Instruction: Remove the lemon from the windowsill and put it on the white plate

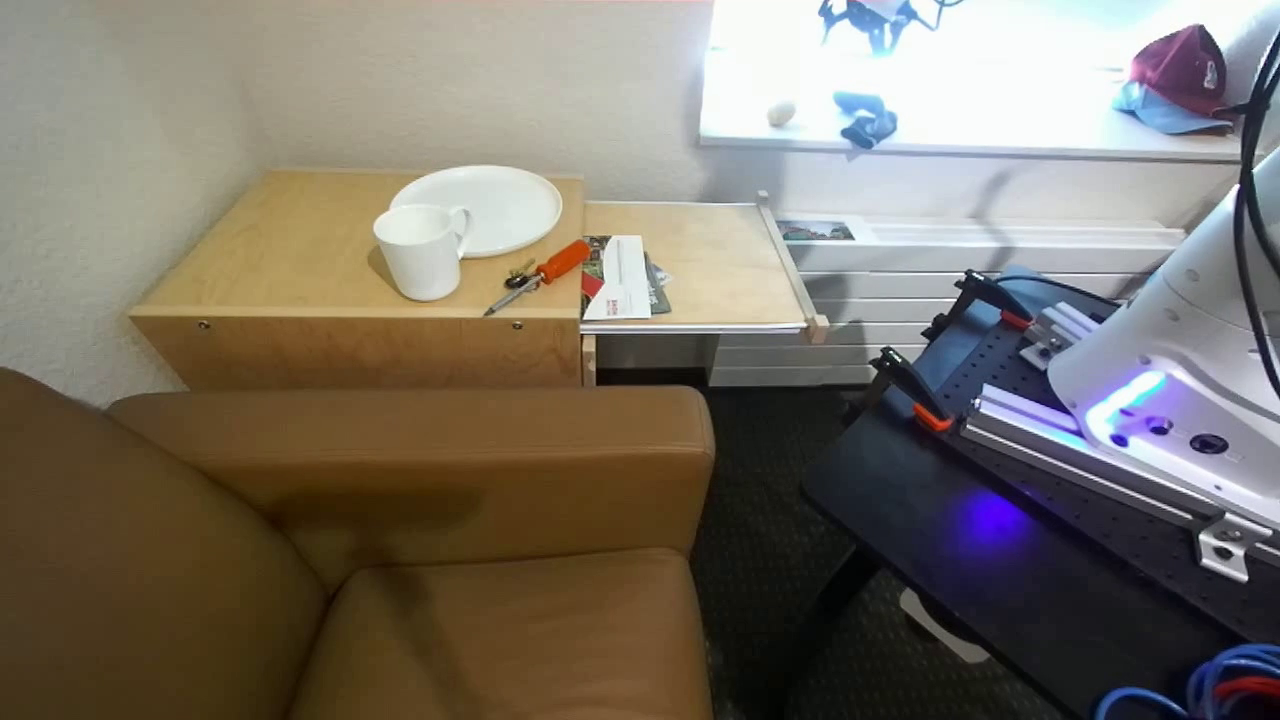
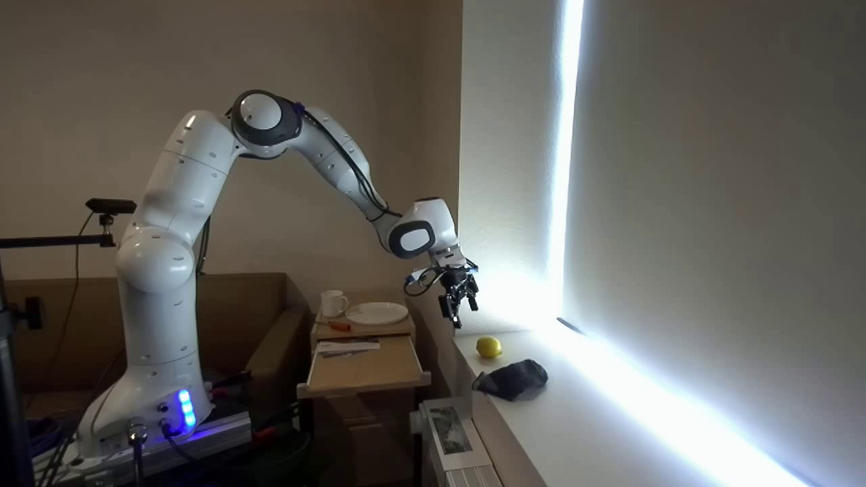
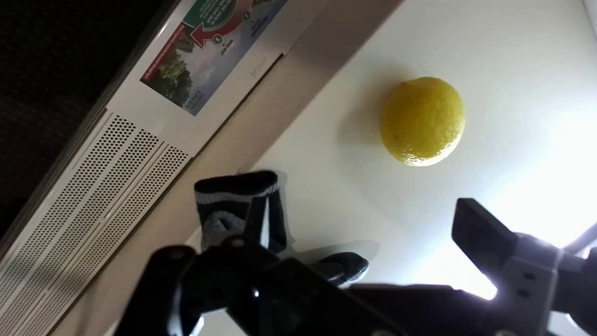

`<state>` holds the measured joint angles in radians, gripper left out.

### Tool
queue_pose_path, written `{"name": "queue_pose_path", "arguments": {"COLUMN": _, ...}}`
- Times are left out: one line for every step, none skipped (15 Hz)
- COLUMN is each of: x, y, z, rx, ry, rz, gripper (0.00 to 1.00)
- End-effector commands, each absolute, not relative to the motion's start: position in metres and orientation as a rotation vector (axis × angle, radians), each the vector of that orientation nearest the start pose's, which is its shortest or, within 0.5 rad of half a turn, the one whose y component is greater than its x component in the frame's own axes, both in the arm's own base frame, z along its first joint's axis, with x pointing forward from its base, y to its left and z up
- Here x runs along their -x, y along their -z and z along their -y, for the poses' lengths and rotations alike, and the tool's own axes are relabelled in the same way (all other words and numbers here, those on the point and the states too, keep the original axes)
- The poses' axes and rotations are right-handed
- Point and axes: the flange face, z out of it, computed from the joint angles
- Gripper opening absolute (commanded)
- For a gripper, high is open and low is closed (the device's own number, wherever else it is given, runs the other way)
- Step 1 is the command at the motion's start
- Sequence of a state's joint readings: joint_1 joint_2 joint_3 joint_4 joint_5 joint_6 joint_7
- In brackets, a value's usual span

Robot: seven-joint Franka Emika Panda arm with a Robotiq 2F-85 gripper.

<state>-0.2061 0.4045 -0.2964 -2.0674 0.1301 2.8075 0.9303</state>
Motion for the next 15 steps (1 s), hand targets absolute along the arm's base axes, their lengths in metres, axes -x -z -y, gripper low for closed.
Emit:
{"name": "queue_pose_path", "arguments": {"x": -0.548, "y": -0.282, "z": 0.3, "rx": 2.224, "ry": 0.558, "rz": -2.097, "gripper": 1.0}}
{"name": "queue_pose_path", "arguments": {"x": -0.551, "y": -0.279, "z": 0.296, "rx": 2.202, "ry": 0.609, "rz": -2.074, "gripper": 1.0}}
{"name": "queue_pose_path", "arguments": {"x": -0.558, "y": -0.277, "z": 0.289, "rx": 2.089, "ry": 0.617, "rz": -2.084, "gripper": 1.0}}
{"name": "queue_pose_path", "arguments": {"x": -0.572, "y": -0.269, "z": 0.283, "rx": 1.973, "ry": 0.611, "rz": -2.138, "gripper": 1.0}}
{"name": "queue_pose_path", "arguments": {"x": -0.584, "y": -0.266, "z": 0.278, "rx": 1.893, "ry": 0.615, "rz": -2.154, "gripper": 1.0}}
{"name": "queue_pose_path", "arguments": {"x": -0.595, "y": -0.265, "z": 0.274, "rx": 1.812, "ry": 0.607, "rz": -2.178, "gripper": 1.0}}
{"name": "queue_pose_path", "arguments": {"x": -0.604, "y": -0.262, "z": 0.272, "rx": 1.738, "ry": 0.609, "rz": -2.19, "gripper": 1.0}}
{"name": "queue_pose_path", "arguments": {"x": -0.615, "y": -0.257, "z": 0.275, "rx": 1.698, "ry": 0.642, "rz": -2.207, "gripper": 1.0}}
{"name": "queue_pose_path", "arguments": {"x": -0.624, "y": -0.252, "z": 0.28, "rx": 1.68, "ry": 0.71, "rz": -2.223, "gripper": 1.0}}
{"name": "queue_pose_path", "arguments": {"x": -0.631, "y": -0.245, "z": 0.29, "rx": 1.658, "ry": 0.776, "rz": -2.257, "gripper": 1.0}}
{"name": "queue_pose_path", "arguments": {"x": -0.639, "y": -0.239, "z": 0.298, "rx": 1.646, "ry": 0.795, "rz": -2.283, "gripper": 1.0}}
{"name": "queue_pose_path", "arguments": {"x": -0.646, "y": -0.232, "z": 0.306, "rx": 1.62, "ry": 0.823, "rz": -2.334, "gripper": 1.0}}
{"name": "queue_pose_path", "arguments": {"x": -0.65, "y": -0.226, "z": 0.311, "rx": 1.606, "ry": 0.824, "rz": -2.384, "gripper": 1.0}}
{"name": "queue_pose_path", "arguments": {"x": -0.631, "y": -0.238, "z": 0.302, "rx": 1.63, "ry": 0.769, "rz": -2.328, "gripper": 1.0}}
{"name": "queue_pose_path", "arguments": {"x": -0.636, "y": -0.231, "z": 0.309, "rx": 1.614, "ry": 0.798, "rz": -2.36, "gripper": 1.0}}
